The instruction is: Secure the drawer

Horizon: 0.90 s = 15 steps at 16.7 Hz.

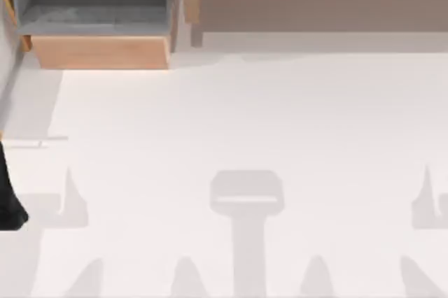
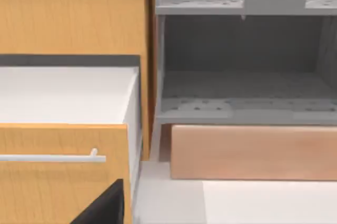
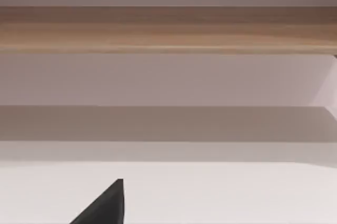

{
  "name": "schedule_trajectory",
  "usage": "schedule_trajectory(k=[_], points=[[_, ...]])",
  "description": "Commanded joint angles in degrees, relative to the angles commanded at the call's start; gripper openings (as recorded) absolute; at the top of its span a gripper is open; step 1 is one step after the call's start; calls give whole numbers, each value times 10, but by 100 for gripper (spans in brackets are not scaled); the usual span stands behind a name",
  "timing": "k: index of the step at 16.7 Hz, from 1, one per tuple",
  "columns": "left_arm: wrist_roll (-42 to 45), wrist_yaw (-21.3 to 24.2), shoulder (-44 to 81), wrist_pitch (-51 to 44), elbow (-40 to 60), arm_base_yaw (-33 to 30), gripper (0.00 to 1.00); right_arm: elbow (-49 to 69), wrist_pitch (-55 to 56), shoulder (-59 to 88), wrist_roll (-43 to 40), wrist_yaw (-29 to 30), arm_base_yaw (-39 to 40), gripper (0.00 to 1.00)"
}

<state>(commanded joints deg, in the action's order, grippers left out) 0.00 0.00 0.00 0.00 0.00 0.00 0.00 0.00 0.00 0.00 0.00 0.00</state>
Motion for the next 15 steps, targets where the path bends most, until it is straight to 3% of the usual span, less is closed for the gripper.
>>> schedule_trajectory(k=[3,6,15], points=[[0,-8,8,5,5,-7,100,0,0,0,0,0,0,100],[2,-58,64,39,38,-54,100,0,0,0,0,0,0,100],[7,-320,427,217,217,-320,100,0,0,0,0,0,0,100]])
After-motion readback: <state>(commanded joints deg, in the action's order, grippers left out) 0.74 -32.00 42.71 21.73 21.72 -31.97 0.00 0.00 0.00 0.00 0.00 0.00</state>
